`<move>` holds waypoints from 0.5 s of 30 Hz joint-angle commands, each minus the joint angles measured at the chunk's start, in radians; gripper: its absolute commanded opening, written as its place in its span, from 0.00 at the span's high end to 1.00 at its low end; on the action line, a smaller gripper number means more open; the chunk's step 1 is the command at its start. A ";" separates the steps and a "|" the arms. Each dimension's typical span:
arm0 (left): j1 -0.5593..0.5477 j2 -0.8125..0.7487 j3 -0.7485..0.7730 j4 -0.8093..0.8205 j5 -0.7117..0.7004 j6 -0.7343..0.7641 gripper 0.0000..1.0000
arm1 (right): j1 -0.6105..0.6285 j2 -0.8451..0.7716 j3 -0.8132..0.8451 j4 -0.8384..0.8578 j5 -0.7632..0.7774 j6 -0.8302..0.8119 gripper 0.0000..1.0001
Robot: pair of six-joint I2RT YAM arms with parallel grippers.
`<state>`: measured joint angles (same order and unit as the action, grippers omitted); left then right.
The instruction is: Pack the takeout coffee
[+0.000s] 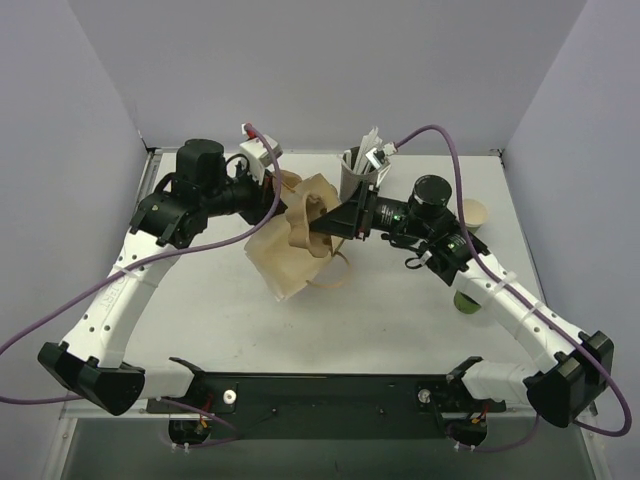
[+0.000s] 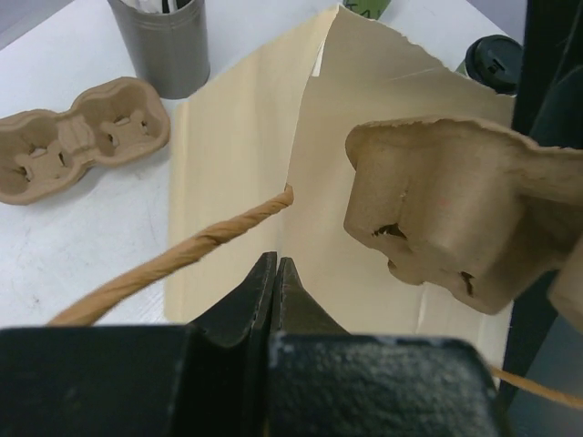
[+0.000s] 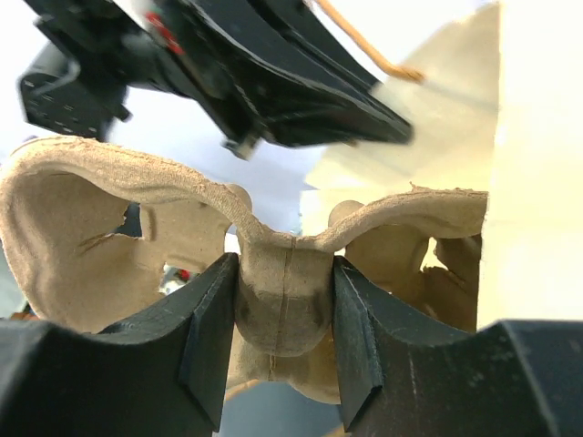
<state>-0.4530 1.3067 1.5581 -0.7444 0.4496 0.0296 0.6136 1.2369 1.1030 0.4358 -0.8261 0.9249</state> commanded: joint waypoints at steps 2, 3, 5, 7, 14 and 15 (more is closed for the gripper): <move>-0.001 -0.032 0.013 0.103 0.100 -0.054 1.00 | -0.011 -0.100 -0.029 -0.196 0.018 -0.211 0.66; -0.001 -0.027 0.016 0.100 0.115 -0.057 1.00 | -0.011 -0.105 -0.034 -0.212 0.033 -0.247 0.66; -0.001 -0.024 0.020 0.086 0.138 -0.065 1.00 | -0.008 -0.105 -0.019 -0.305 0.053 -0.299 0.66; -0.003 -0.012 0.036 0.067 0.155 -0.068 1.00 | 0.001 -0.108 0.000 -0.421 0.100 -0.398 0.66; -0.076 -0.003 0.046 0.031 0.129 -0.082 1.00 | 0.116 -0.063 0.081 -0.650 0.300 -0.641 0.67; -0.087 -0.001 0.048 0.024 0.121 -0.085 1.00 | 0.129 -0.060 0.078 -0.658 0.330 -0.652 0.68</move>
<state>-0.5014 1.3106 1.5581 -0.7300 0.5652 -0.0406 0.6884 1.1614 1.1496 -0.0978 -0.6392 0.4427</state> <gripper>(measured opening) 0.022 0.369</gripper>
